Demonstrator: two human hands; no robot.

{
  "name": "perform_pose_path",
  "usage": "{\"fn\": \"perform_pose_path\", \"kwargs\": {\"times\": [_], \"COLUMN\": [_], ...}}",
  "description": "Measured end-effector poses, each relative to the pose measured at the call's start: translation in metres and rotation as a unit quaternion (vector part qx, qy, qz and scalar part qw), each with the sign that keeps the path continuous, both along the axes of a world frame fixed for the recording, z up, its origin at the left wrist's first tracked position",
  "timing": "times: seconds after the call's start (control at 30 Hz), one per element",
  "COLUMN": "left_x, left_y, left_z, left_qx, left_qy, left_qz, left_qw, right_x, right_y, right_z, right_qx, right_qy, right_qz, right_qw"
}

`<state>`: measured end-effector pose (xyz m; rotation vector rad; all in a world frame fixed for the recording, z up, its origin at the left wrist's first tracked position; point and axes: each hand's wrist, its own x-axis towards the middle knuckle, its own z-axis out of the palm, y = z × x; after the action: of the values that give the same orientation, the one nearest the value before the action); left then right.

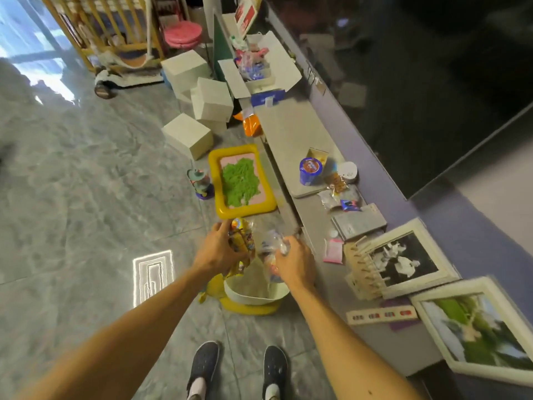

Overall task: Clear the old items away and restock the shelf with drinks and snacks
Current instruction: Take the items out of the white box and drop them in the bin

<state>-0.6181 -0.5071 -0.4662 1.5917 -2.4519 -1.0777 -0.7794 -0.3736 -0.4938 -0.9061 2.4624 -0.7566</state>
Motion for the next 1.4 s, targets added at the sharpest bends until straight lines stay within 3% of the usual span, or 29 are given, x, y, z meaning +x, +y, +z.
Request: {"fn": "perform_pose_path", "kwargs": {"times": [0.2, 0.37, 0.67, 0.83, 1.0, 1.17, 1.4], "left_x": [-0.011, -0.024, -0.012, -0.010, -0.001, -0.001, -0.021], "left_y": [-0.009, -0.007, -0.005, -0.008, -0.014, -0.034, -0.049], "left_z": [-0.141, -0.235, -0.276, -0.239, -0.159, -0.046, 0.120], "left_qx": [0.082, 0.048, 0.029, 0.026, -0.045, -0.096, -0.206], "left_qy": [-0.034, -0.105, -0.190, -0.171, -0.113, -0.069, 0.036], "left_qz": [-0.036, -0.056, -0.096, -0.108, -0.101, -0.096, -0.202], "left_qw": [0.995, 0.992, 0.977, 0.979, 0.987, 0.988, 0.957], "right_x": [0.010, 0.021, 0.031, 0.029, 0.019, 0.002, -0.008], "right_y": [-0.012, -0.026, -0.028, -0.029, -0.016, -0.005, 0.018], "right_z": [-0.123, -0.205, -0.241, -0.203, -0.129, -0.016, 0.160], "right_qx": [0.057, 0.111, 0.156, 0.186, 0.183, 0.163, 0.085], "right_qy": [-0.009, -0.002, -0.056, -0.048, 0.014, 0.046, 0.162], "right_qz": [-0.015, 0.016, 0.044, 0.076, 0.084, 0.049, -0.056], "right_qw": [0.998, 0.994, 0.985, 0.978, 0.979, 0.984, 0.982]}}
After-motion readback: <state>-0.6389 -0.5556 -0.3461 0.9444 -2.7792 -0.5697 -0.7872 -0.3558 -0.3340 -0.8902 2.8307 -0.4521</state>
